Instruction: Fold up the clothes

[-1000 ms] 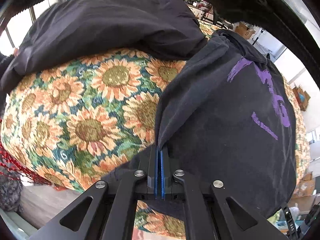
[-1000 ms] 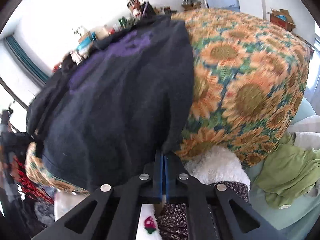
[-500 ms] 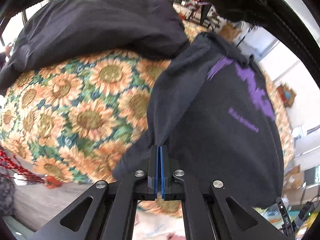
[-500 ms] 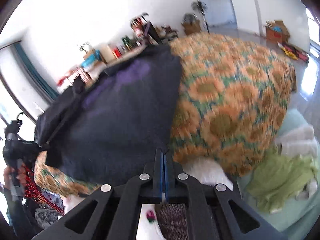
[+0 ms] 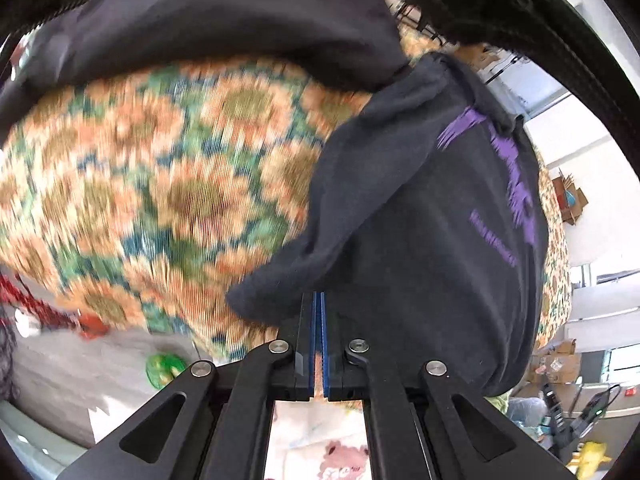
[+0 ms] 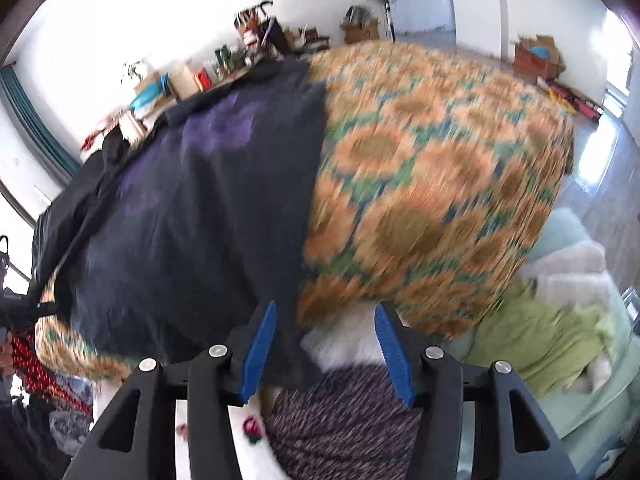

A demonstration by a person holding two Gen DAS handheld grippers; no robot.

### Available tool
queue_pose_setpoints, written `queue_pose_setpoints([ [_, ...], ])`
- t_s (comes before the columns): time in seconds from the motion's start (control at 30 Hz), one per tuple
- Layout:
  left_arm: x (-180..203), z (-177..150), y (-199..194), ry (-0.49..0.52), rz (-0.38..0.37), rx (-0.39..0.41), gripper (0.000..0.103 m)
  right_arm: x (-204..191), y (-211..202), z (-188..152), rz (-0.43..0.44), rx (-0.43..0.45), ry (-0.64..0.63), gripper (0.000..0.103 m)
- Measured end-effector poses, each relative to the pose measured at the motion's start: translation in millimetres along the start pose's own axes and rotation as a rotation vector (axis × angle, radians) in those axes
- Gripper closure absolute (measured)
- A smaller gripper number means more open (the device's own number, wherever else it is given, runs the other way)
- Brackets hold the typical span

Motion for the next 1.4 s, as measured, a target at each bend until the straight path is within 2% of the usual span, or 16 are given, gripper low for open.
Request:
queue_pose_setpoints([
  [0.1, 25, 21, -13, 0.035, 0.002, 0.047, 0.098, 6, -2, 34, -0.023, 0.048, 0.005, 0.043],
  [0.13, 35, 28, -16, 0.049, -0.001, 0.060, 0.090, 6, 0, 43, -0.020, 0.054, 0.012, 0.041],
  [0.2, 58, 48, -16, 0.087, -0.012, 0.082, 0.067, 3, 12, 62, 0.005, 0.065, 0.022, 0.038],
  [0.23, 67, 58, -16, 0.104, -0.011, 0.100, 0.051, 1, 19, 72, 0.015, 0.068, 0.024, 0.037],
  [0.27, 84, 72, -12, 0.125, -0.006, 0.126, 0.044, 2, 29, 82, 0.017, 0.069, 0.022, 0.037],
  [0.47, 160, 142, 16, 0.207, 0.042, 0.200, 0.043, 21, 91, 149, 0.033, 0.055, 0.033, 0.034],
  [0.57, 182, 178, 32, 0.178, 0.126, 0.245, 0.043, 37, 126, 189, 0.030, 0.038, 0.039, 0.034],
  [0.67, 202, 195, 57, 0.186, 0.166, 0.221, 0.043, 49, 161, 225, 0.010, 0.007, 0.021, 0.031],
  [0.83, 222, 185, 80, 0.248, 0.172, 0.194, 0.043, 54, 211, 263, -0.027, -0.081, -0.050, 0.032],
  [0.9, 226, 183, 86, 0.252, 0.176, 0.197, 0.043, 47, 219, 266, -0.016, -0.110, -0.087, 0.071],
  [0.93, 228, 182, 88, 0.254, 0.178, 0.198, 0.043, 39, 221, 264, 0.029, -0.124, -0.105, 0.094],
  [1.0, 229, 180, 88, 0.239, 0.164, 0.195, 0.043, 27, 220, 258, 0.086, -0.147, -0.115, 0.094],
  [1.07, 228, 178, 85, 0.234, 0.155, 0.202, 0.043, 20, 211, 256, 0.080, -0.124, -0.157, 0.095],
  [1.2, 220, 176, 70, 0.193, 0.121, 0.216, 0.043, 39, 172, 287, -0.050, 0.049, -0.172, 0.097],
  [1.27, 215, 175, 62, 0.168, 0.100, 0.220, 0.043, 56, 159, 301, -0.091, 0.080, -0.128, 0.097],
  [1.4, 202, 171, 52, 0.136, 0.084, 0.205, 0.043, 89, 140, 320, -0.238, 0.139, -0.098, 0.097],
])
Point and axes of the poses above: each gripper's, at about its wrist camera, not at the fingertips, and y roughly the way its jaws point, x to its right, z to its top, the point moved 8 cm from there along y, roughly the way its jaws point, and after that the axes turned 15 degrees about z, right-handed, at the moved point
